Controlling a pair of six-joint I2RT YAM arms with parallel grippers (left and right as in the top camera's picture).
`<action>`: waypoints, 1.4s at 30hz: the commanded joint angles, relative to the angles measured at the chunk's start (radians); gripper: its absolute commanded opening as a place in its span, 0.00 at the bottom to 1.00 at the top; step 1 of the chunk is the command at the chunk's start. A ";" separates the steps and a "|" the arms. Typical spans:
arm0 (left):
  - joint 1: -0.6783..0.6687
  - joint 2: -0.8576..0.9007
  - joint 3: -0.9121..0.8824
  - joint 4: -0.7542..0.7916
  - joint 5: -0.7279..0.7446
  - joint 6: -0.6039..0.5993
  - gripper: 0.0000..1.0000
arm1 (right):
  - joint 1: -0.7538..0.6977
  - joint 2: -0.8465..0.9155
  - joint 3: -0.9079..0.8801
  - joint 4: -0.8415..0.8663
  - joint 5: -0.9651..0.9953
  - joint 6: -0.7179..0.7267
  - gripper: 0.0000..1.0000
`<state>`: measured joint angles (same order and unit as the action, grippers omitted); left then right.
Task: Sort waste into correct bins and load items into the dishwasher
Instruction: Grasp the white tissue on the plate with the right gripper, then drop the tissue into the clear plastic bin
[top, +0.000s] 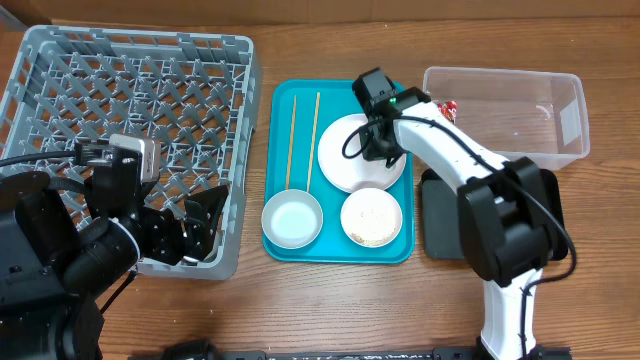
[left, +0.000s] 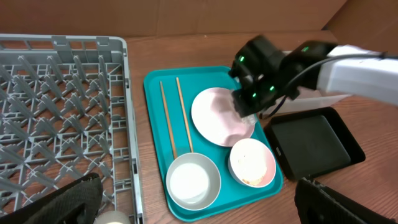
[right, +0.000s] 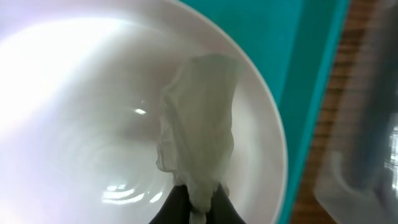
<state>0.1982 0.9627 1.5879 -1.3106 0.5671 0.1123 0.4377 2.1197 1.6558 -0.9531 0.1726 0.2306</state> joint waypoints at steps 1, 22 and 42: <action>-0.003 -0.003 0.011 0.002 -0.002 0.019 1.00 | -0.035 -0.176 0.091 -0.017 -0.017 0.005 0.04; -0.003 -0.003 0.011 0.002 -0.002 0.019 1.00 | -0.230 -0.290 -0.003 -0.100 -0.177 0.002 0.60; -0.003 -0.003 0.011 0.001 -0.002 0.019 1.00 | 0.314 -0.356 -0.306 -0.078 -0.173 0.190 0.55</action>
<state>0.1982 0.9627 1.5879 -1.3121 0.5671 0.1123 0.7456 1.7737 1.4319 -1.0863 -0.0391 0.3561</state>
